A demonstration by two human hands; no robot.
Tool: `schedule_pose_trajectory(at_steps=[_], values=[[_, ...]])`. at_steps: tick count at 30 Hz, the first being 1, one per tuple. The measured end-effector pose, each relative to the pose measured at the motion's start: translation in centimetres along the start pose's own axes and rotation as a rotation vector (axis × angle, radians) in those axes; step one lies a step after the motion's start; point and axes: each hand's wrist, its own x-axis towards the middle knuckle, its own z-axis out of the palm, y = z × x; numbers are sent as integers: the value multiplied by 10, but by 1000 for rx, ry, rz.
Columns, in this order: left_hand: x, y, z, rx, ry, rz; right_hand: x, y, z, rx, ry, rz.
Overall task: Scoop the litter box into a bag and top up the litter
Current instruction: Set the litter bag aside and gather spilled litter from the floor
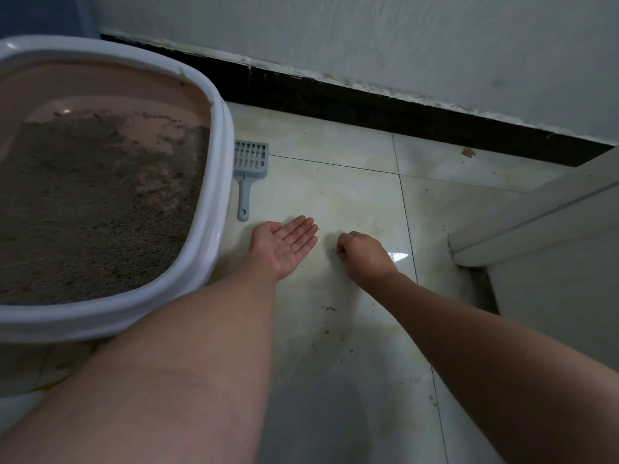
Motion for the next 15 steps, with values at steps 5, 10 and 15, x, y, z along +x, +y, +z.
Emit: schedule_pose_trajectory(at_steps=[5,10,15], values=[[0,-2,0,45,3,-8,4,-16,-3,192,163,32],[2,-8,14,83,11,-11,17,-68,-22,358,175,-132],[3,-3,15,68,0,-14,21,-76,-27,280,195,-223]])
